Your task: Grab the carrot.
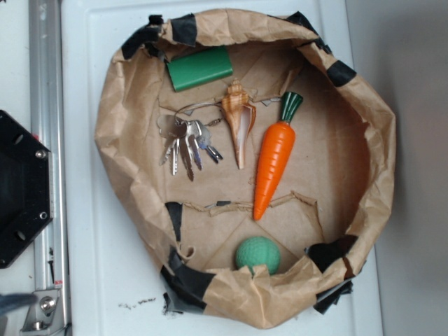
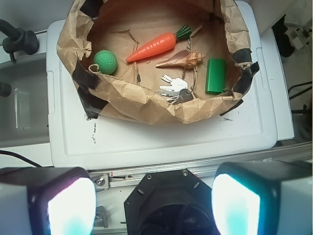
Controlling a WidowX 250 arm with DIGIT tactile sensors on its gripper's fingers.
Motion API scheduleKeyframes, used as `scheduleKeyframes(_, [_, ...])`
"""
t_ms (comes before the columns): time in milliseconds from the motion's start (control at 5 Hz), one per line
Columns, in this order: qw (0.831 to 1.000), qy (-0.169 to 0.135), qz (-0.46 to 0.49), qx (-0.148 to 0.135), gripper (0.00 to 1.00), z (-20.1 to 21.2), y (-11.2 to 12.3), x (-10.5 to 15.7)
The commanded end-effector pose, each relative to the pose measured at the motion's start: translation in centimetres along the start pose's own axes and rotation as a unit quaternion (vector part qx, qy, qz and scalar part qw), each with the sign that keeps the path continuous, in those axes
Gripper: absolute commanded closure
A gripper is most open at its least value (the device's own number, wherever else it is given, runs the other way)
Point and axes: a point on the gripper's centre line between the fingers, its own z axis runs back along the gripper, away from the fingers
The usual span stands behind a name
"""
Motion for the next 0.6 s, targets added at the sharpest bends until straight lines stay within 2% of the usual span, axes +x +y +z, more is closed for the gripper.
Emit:
scheduleKeyframes(0, [1.000, 0.000, 0.000, 0.000, 0.00, 0.0, 0.0, 0.0])
scheduleKeyframes(200, [0.996, -0.030, 0.085, -0.001, 0.00, -1.9, 1.1, 2.3])
scheduleKeyframes(400, [0.989, -0.045, 0.133, -0.037, 0.00, -3.0, 1.5, 3.8])
